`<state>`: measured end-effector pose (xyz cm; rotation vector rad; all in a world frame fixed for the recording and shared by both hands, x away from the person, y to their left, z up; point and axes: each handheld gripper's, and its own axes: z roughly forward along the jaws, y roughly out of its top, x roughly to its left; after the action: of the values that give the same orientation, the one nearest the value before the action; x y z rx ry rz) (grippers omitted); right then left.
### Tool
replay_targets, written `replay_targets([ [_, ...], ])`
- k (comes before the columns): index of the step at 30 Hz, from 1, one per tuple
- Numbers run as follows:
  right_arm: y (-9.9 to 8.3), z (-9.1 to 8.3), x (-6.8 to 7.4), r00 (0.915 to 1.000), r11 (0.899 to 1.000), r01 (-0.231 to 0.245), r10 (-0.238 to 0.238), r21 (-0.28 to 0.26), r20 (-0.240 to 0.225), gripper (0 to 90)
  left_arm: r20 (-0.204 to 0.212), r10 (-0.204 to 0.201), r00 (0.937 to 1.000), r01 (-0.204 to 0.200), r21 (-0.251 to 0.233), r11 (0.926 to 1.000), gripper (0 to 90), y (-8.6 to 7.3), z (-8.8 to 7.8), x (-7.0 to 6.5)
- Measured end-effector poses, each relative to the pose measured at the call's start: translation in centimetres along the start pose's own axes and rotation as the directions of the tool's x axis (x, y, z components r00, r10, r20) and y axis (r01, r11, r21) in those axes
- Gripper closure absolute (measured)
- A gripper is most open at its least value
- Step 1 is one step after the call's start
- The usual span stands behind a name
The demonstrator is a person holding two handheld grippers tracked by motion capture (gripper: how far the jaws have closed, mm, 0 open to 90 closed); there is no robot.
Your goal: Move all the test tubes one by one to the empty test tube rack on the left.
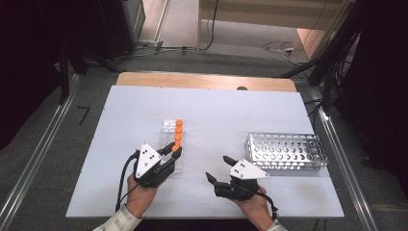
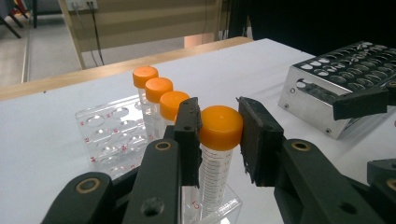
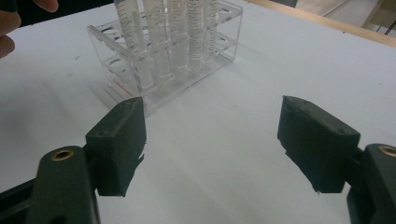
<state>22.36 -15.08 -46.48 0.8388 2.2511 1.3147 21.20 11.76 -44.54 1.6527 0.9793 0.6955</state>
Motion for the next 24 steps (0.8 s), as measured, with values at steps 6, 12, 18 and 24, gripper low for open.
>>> replay_targets([
  [6, -0.02, 0.0, 0.02, 1.0, 1.0, -0.002, 0.002, 0.002, 0.0, 22.4, -0.003, -0.012, 0.9999, 0.012, 0.002, 0.9999, 65.0, -0.04, -0.07, 0.07],
  [12, -0.02, 0.0, 0.03, 1.0, 1.0, -0.003, 0.003, 0.002, -0.001, 22.4, -0.002, -0.016, 0.9999, 0.016, 0.003, 0.9999, 59.6, -0.03, -0.1, 0.07],
  [18, -0.02, -0.06, 0.0, 1.0, 1.0, -0.008, 0.008, 0.001, 0.001, 22.4, -0.003, -0.018, 0.9998, 0.018, -0.002, 0.9998, 54.5, 0.06, -0.29, 0.03],
  [24, -0.01, -0.13, -0.04, 0.9999, 1.0, -0.009, 0.009, -0.002, 0.004, 22.4, -0.009, -0.025, 0.9996, 0.025, -0.01, 0.9996, 51.2, 0.1, -0.37, -0.03],
])
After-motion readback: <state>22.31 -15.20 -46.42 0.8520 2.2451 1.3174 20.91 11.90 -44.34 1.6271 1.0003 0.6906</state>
